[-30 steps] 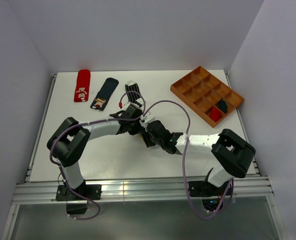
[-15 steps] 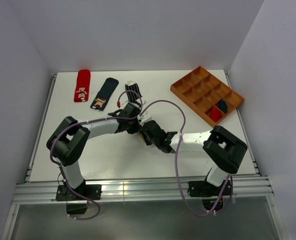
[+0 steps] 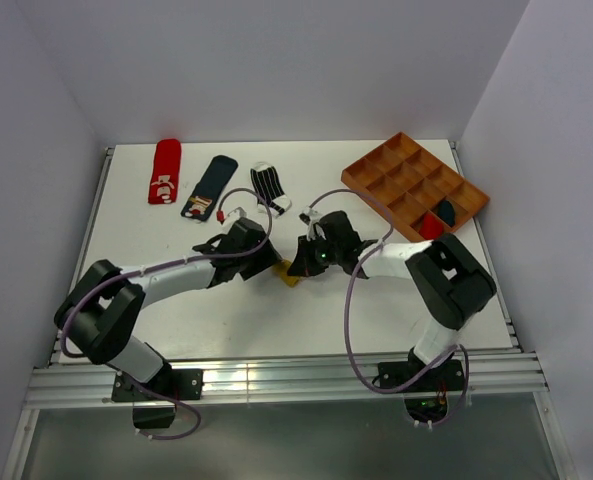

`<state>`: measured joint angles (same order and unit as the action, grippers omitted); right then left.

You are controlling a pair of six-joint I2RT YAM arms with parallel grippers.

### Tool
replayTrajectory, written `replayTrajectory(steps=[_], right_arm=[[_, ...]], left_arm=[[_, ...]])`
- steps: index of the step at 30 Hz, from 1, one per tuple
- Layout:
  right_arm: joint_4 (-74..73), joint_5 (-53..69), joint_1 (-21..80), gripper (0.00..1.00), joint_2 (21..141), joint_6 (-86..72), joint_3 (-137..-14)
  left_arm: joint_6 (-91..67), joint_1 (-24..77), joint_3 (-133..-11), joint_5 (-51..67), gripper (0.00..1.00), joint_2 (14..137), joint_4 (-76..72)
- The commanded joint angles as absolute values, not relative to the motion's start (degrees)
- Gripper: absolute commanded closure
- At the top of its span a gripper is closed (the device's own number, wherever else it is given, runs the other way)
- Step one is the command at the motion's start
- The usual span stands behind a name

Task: Roll the socks
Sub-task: Roll the sock at the center of the board, then pick up the sock at the center of the board.

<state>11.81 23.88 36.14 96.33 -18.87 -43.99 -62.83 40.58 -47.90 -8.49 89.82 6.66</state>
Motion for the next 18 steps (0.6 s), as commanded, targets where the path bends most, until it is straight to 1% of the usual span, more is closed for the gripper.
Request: replayTrajectory(steps=[1,4,9,13,18], right_arm=[[12.91,41.81,32.44,1.0,101.68,-24.78,-44.91],[13.27,46.39,30.41,1.0,105.81,-26.98,-47.02],[16.26,50.18,28.92,1.0,110.38,-31.37,-48.51],[14.51,49.13,28.48,1.0,112.23,-30.76,-49.66],[16.7,49.66,27.86,1.0,114.34,-32.96,-49.31]], left_arm=[[-63.81,40.61,-45.27,-10.02,0.34,85.52,0.97],[-63.9,40.61,-43.25,-9.58,0.33,84.64,-2.01],[-65.21,40.61,-42.1,-8.26,0.33,87.18,-4.66],[-66.35,40.61,-42.28,-9.4,0.34,89.38,-4.04],[-68.11,40.61,-42.45,-10.89,0.35,91.14,-1.24]])
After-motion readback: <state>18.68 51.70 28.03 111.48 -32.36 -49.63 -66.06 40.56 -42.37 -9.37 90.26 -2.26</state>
